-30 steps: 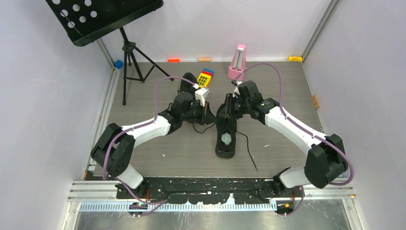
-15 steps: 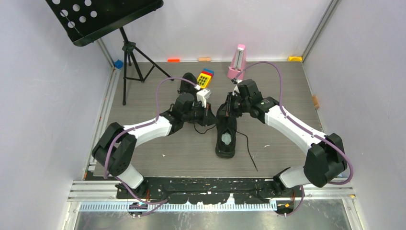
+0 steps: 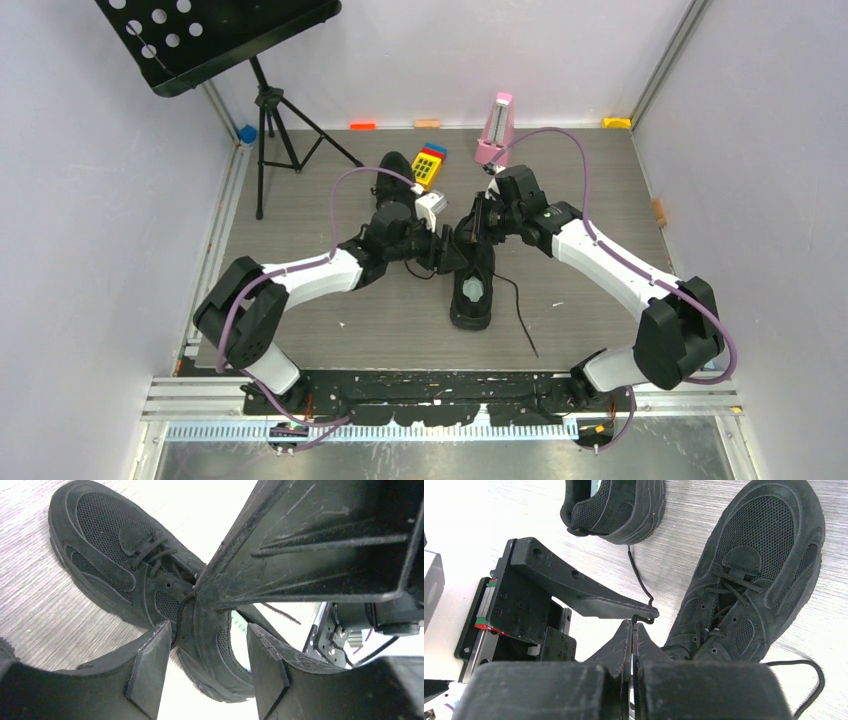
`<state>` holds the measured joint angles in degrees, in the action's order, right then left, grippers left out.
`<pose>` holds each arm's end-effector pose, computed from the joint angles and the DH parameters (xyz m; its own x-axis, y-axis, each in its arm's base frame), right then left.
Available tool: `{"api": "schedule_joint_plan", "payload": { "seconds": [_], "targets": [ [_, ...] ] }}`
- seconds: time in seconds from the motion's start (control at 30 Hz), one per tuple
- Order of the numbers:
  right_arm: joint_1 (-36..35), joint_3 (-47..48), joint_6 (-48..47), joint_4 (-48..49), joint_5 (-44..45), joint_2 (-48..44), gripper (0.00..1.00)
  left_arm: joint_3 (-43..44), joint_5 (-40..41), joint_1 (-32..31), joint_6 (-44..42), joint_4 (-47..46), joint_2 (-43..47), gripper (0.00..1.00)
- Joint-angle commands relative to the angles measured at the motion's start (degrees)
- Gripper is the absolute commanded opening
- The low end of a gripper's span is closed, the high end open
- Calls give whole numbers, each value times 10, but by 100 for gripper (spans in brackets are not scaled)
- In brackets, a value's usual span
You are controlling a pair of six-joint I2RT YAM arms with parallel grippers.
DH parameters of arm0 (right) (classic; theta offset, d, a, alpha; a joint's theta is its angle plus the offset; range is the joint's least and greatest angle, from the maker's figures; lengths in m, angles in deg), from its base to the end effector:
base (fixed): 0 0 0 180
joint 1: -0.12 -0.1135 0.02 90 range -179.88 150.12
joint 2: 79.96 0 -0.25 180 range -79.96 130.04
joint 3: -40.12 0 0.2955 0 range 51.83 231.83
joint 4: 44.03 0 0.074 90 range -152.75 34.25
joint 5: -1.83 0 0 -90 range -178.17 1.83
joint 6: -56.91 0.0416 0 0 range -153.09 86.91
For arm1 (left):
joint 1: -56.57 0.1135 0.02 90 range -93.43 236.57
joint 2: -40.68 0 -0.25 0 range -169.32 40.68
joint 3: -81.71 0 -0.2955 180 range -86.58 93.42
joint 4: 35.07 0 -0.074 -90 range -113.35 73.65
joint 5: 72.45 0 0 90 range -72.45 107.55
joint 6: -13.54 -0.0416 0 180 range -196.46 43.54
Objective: Tie the shoes
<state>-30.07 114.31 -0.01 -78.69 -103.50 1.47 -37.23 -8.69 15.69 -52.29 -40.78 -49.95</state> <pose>0.3064 0.1910 0.2473 -0.8412 0.1196 -0.5273 -0.2338 0.7989 0.5542 0.2765 -0.2636 0.1726 -0.6446 0.0722 -0.7611 0.6893 0.4857 -0.5376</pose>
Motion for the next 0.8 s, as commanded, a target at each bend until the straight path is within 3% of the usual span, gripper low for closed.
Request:
{"api": "schedule_joint_plan", "payload": {
  "seconds": [0.0,0.23,0.47,0.53,0.67,0.77],
  "targets": [
    [-1,26,8,18,10,2,0,12,50,-24,21,-58,3,59],
    [-2,23,17,20,17,1,0,5,183,-64,47,-76,-3,52],
    [-2,21,18,22,17,-1,0,1,245,-70,54,-75,-1,32],
    [-1,20,19,23,18,-3,0,-2,250,-70,52,-82,1,27],
    [-1,14,19,23,25,-11,0,-2,257,-70,42,-84,2,8],
    [-1,7,19,23,44,-24,0,-1,258,-70,33,-71,4,2]
  ]
}}
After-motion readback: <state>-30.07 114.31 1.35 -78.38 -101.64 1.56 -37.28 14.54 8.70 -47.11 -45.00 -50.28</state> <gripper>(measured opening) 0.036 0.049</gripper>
